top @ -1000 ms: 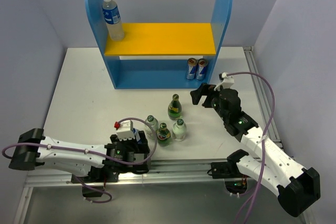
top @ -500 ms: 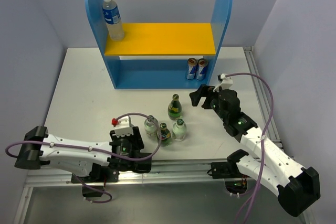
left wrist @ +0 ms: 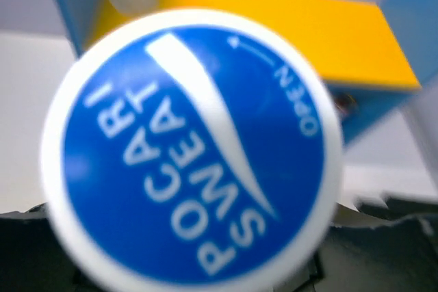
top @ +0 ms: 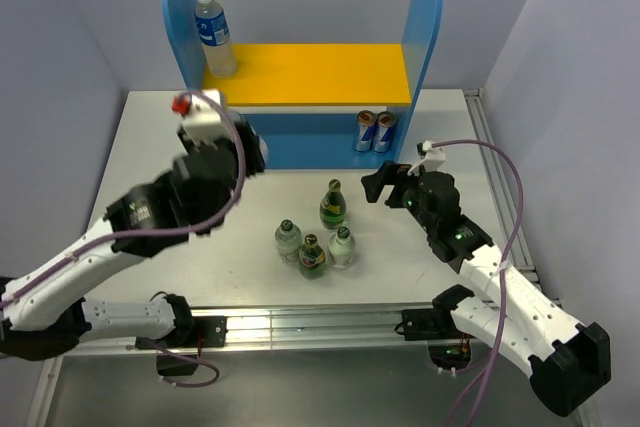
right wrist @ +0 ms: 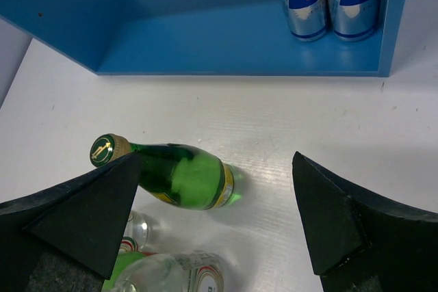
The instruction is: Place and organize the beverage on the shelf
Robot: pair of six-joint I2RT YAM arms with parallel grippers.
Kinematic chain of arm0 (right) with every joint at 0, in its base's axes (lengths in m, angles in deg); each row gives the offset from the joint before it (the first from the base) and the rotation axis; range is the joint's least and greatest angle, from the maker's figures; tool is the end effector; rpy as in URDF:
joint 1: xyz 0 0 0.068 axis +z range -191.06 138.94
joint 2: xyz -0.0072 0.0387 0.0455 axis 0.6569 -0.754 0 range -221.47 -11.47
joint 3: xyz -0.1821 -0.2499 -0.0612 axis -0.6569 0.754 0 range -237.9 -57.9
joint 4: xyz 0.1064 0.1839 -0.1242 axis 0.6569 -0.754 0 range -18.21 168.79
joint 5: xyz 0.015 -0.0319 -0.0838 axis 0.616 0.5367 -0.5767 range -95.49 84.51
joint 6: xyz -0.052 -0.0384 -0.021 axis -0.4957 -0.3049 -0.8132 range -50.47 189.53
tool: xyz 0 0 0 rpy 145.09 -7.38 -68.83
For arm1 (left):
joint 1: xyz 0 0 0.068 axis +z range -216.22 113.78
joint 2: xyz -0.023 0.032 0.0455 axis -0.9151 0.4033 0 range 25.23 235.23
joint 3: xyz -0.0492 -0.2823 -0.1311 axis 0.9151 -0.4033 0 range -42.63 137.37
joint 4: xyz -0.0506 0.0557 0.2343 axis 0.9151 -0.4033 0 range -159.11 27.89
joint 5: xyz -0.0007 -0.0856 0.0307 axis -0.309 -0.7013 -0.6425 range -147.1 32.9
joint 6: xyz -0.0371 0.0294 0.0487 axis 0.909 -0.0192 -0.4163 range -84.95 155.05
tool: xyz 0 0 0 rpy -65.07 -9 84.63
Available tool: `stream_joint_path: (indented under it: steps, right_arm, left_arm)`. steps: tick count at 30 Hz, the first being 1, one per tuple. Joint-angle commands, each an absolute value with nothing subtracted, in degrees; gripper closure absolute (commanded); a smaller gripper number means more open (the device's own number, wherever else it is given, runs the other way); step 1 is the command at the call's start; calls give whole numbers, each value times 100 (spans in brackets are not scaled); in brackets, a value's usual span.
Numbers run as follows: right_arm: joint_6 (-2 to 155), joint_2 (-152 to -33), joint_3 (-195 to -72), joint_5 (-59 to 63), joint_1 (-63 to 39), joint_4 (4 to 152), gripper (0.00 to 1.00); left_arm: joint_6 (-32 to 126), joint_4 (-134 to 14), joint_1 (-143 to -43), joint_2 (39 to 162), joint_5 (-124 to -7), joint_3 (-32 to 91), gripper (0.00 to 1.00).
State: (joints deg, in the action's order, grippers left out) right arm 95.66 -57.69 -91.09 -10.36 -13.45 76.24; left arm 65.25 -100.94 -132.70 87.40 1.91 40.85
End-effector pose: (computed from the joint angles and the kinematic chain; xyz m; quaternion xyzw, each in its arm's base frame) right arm 0.1501 0.0733 0.3080 0.0154 0.7960 0.2429 0.5542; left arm 0.1087 -0.1326 0.4937 -0.0581 0.7577 -0.1204 0.6387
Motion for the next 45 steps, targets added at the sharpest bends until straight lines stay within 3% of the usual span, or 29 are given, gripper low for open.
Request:
stream_joint_path:
  steps: [1, 12, 31, 35, 36, 39, 42, 45]
  right_arm:
    - [9607, -5647, -9077, -1015, -1320, 7861, 2]
    - [9581, -5419, -9033, -1129, -1320, 7861, 2]
    - [9581, -5331, -8980, -1156, -1311, 7861, 2]
    - [9589, -5322, -8989, -1173, -1311, 7861, 2]
    - [9589, -5322, -8989, -1165, -1320, 7861, 2]
    - [9581, -5304, -8989, -1182, -1320, 7861, 2]
    - [9581, -5287, -8989, -1208, -1320, 7861, 2]
    - [9589, -5287, -8971, -1208, -1320, 7861, 2]
  left_arm:
    - [4077, -8241, -11997, 9245, -959, 5453, 100]
    - [4234, -8664, -9919, 11837, -3178, 8050, 100]
    - [4647, -7802, -9022, 12613, -3486, 7426, 98]
    - [4683, -7829, -8986, 12692, -3504, 7365, 76]
    - [4683, -7837, -8995, 12701, -3504, 7356, 62]
    - [4691, -7855, -8995, 12718, -3530, 7312, 37]
    - [4674, -7890, -8995, 12754, -3574, 7312, 23]
    - [4674, -7960, -8995, 12806, -3627, 7373, 17]
